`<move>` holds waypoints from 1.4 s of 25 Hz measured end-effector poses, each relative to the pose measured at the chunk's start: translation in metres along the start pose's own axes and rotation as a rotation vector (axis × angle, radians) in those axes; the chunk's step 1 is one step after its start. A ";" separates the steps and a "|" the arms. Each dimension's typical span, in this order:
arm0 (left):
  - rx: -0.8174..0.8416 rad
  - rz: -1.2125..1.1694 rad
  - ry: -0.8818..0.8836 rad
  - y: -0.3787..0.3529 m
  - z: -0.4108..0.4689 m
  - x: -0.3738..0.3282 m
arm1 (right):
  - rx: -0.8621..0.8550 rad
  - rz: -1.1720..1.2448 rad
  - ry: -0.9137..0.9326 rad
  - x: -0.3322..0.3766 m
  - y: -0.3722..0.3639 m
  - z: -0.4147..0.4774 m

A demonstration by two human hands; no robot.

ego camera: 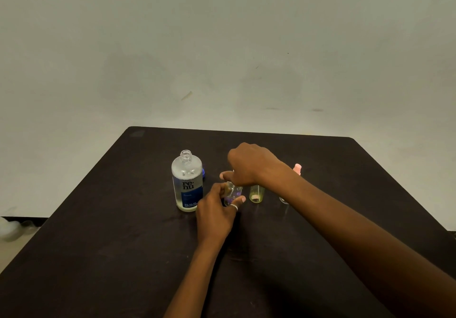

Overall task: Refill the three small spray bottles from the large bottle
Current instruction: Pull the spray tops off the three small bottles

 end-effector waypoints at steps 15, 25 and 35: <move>0.010 -0.001 0.012 -0.002 0.000 0.001 | 0.021 0.025 0.021 -0.001 -0.005 0.001; 0.005 -0.005 0.019 -0.002 0.001 0.002 | 0.117 0.157 0.168 0.006 -0.006 -0.001; 0.020 -0.002 0.039 -0.004 0.001 0.005 | 0.102 0.100 0.115 0.008 -0.006 -0.002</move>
Point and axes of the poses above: each hand's wrist, its own z-axis towards the middle knuckle, its own y-axis out of the back of the hand, x = y × z, the point moved 10 cm from there along z, towards the middle knuckle, and after that the axes turned 1 degree about -y, right-handed, at the moved point
